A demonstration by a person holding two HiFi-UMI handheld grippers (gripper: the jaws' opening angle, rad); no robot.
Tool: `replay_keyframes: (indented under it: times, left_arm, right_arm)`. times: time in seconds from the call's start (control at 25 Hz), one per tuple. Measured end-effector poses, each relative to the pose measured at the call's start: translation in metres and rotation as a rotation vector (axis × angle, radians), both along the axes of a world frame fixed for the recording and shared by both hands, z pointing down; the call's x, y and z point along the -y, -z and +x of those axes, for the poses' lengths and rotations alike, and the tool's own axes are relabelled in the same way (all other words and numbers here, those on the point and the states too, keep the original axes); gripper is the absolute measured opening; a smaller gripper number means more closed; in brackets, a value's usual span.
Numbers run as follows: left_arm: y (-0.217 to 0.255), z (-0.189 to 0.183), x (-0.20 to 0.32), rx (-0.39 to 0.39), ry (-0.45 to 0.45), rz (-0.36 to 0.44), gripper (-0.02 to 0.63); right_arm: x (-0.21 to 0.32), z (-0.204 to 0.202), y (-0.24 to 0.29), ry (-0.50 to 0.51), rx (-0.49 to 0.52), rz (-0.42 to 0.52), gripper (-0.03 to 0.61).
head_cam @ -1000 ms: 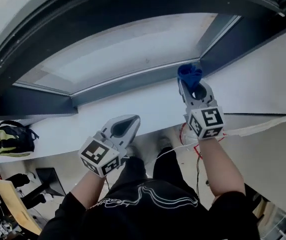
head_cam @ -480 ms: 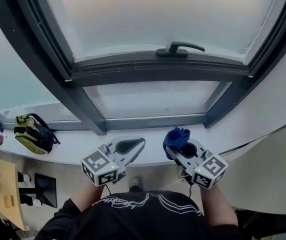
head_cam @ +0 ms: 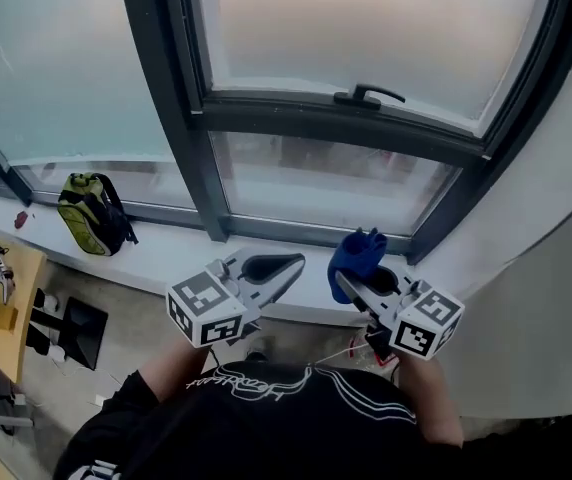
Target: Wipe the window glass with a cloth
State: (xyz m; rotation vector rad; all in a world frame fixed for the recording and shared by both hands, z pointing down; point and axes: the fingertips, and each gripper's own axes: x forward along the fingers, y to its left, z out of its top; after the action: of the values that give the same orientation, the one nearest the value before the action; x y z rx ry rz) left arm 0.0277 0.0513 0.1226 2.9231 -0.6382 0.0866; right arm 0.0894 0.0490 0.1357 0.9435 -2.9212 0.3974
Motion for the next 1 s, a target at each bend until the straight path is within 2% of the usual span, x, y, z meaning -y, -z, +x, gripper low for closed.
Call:
replay_keyframes:
  times: [0.2, 0.44, 0.72, 1.0]
  left_arm:
    - [0.012, 0.0, -0.033, 0.014, 0.018, 0.038, 0.005]
    - [0.015, -0.003, -0.06, 0.011, 0.028, 0.044, 0.005]
    - [0.019, -0.007, -0.058, -0.016, 0.037, 0.04, 0.005]
    - [0.018, -0.003, -0.061, -0.009, 0.027, 0.039, 0.005]
  right_arm:
    - [-0.027, 0.004, 0.009, -0.035, 0.0, 0.042, 0.092]
    - [-0.053, 0.0, 0.009, -0.037, 0.016, 0.047, 0.092]
    - [-0.056, 0.001, 0.007, -0.05, 0.022, 0.036, 0.092]
    - [-0.058, 0.003, 0.007, -0.061, 0.03, 0.029, 0.092]
